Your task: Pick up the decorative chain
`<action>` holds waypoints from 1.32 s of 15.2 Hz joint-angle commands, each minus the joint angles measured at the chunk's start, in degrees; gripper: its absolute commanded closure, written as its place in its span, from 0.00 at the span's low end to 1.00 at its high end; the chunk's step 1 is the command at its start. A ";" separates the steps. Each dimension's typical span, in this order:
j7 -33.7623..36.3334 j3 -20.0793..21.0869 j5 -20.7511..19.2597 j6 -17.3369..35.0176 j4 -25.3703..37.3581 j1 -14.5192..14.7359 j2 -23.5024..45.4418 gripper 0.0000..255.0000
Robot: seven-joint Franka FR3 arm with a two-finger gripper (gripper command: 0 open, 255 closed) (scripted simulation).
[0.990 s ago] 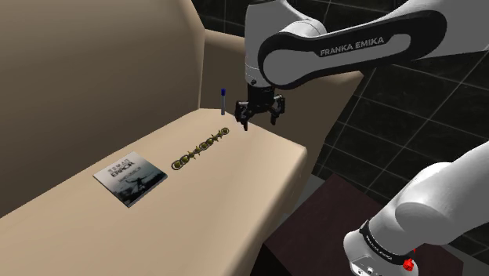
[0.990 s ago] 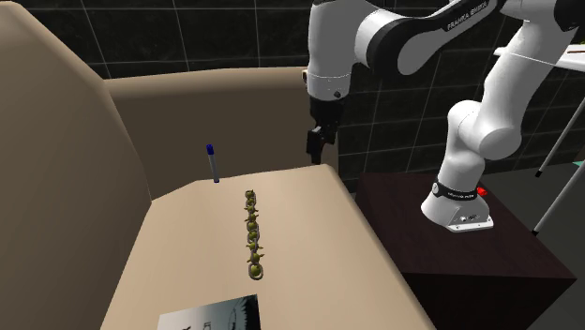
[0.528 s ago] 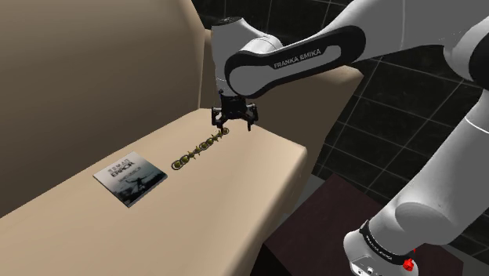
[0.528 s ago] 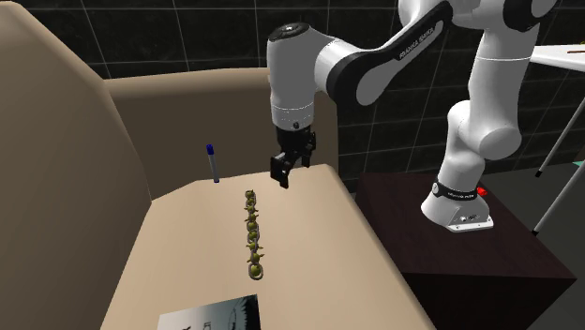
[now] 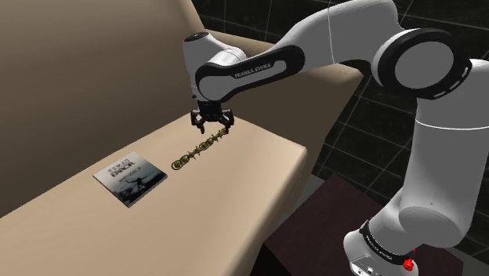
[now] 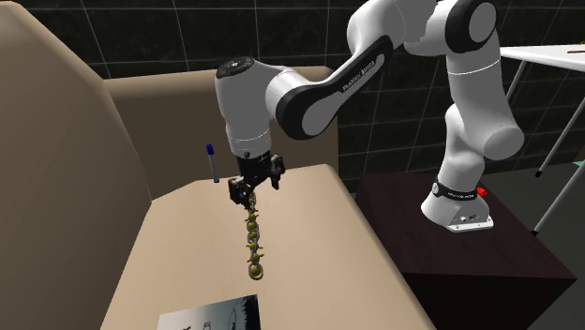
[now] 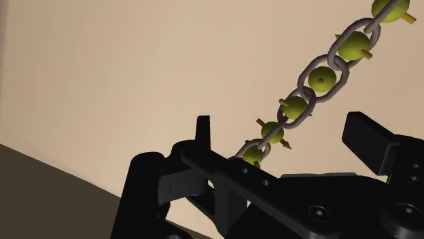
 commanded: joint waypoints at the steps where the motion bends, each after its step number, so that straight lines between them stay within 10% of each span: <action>1: 2.50 -1.18 -1.37 -1.33 6.32 1.67 5.43 0.00; 11: 4.46 -2.44 -2.90 2.31 7.13 2.64 10.20 0.00; 12: 4.35 -2.46 -2.89 2.14 7.38 2.62 10.25 1.00; 20: 4.38 -2.45 -2.89 2.18 7.30 2.62 10.21 1.00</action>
